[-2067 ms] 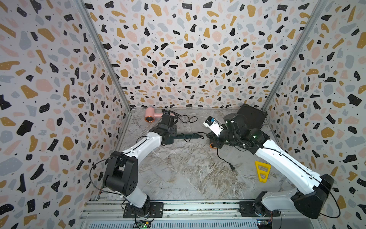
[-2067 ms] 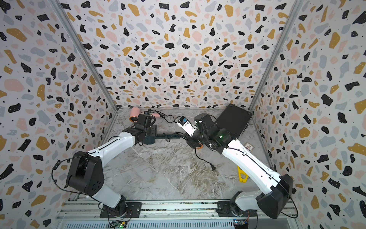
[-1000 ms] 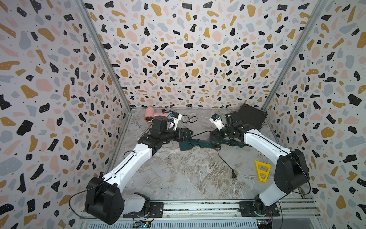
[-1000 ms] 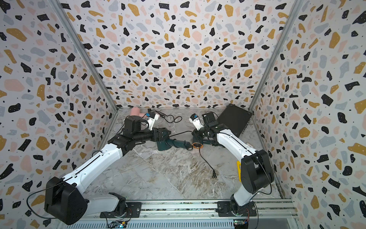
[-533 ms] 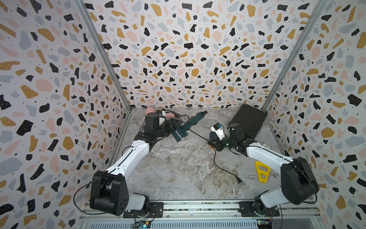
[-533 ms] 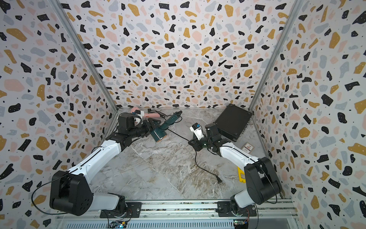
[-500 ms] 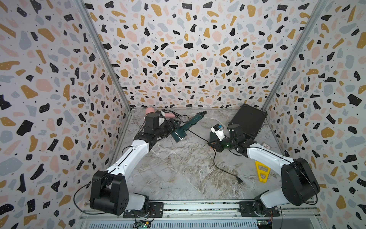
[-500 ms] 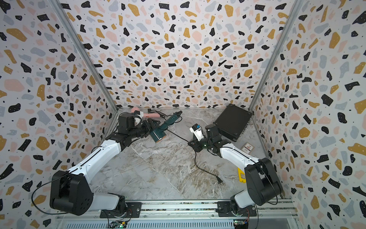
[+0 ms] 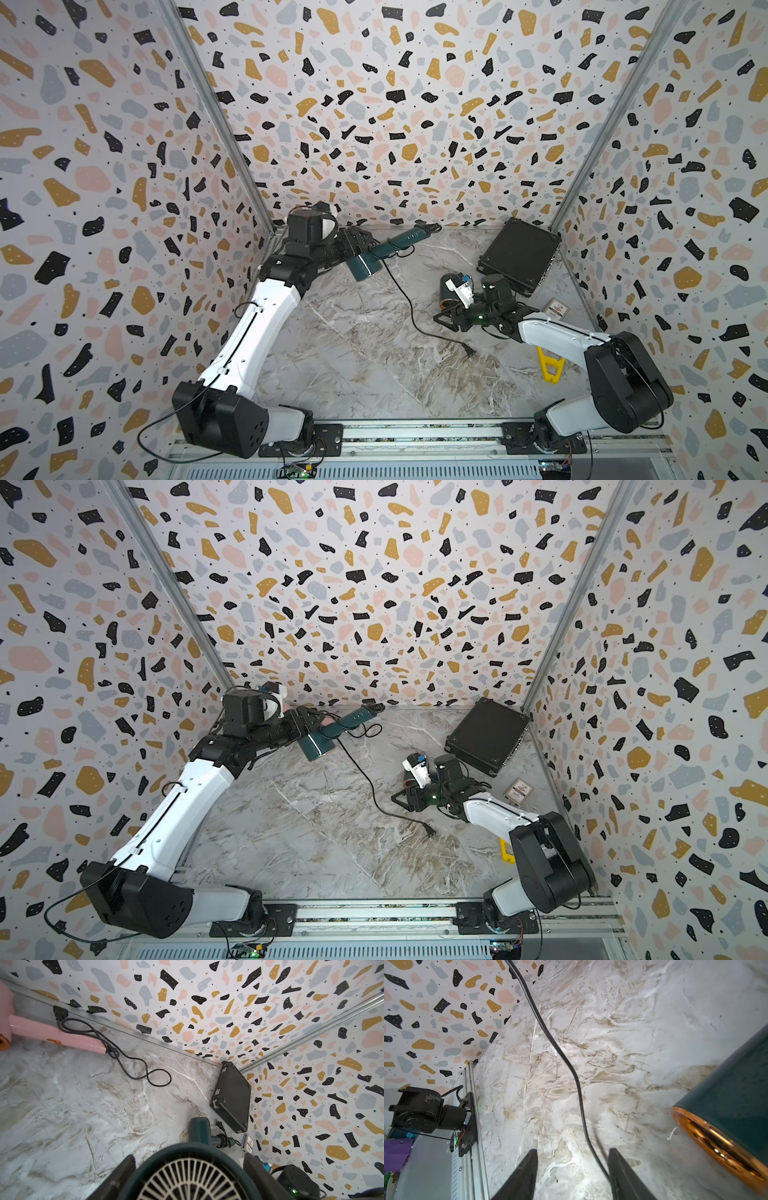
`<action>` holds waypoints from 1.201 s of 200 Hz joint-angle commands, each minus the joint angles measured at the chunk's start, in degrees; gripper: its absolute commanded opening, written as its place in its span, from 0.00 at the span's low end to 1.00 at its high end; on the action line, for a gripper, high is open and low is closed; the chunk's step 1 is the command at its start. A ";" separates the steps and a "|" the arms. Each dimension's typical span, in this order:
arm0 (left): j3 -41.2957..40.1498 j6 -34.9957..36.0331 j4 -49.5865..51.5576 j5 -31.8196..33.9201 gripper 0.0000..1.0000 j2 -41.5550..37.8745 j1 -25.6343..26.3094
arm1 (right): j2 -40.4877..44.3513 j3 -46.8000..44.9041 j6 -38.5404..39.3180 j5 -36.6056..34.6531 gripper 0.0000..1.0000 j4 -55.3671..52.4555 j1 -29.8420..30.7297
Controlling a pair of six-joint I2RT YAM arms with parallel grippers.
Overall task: Wrap the cord around the hair dryer
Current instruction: Wrap the power cord around the hair dryer.
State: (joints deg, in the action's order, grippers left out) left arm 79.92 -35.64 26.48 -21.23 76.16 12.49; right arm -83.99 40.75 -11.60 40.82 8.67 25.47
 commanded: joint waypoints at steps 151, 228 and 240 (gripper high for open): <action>8.81 0.14 4.65 -15.98 0.00 -3.20 0.08 | -16.64 1.18 -7.61 -16.45 0.65 28.46 12.60; 9.65 -2.06 2.77 -19.35 0.00 -3.53 0.08 | -22.36 5.88 -7.84 -16.50 0.64 29.79 15.48; 9.47 -2.60 2.14 -19.67 0.00 -3.37 0.08 | -22.36 5.92 -7.81 -16.38 0.61 30.00 15.65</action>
State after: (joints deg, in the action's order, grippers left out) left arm 87.26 -36.25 34.35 -37.56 74.48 12.49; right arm -106.32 45.21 -19.11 24.40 37.47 40.62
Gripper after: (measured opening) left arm 0.738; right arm 0.633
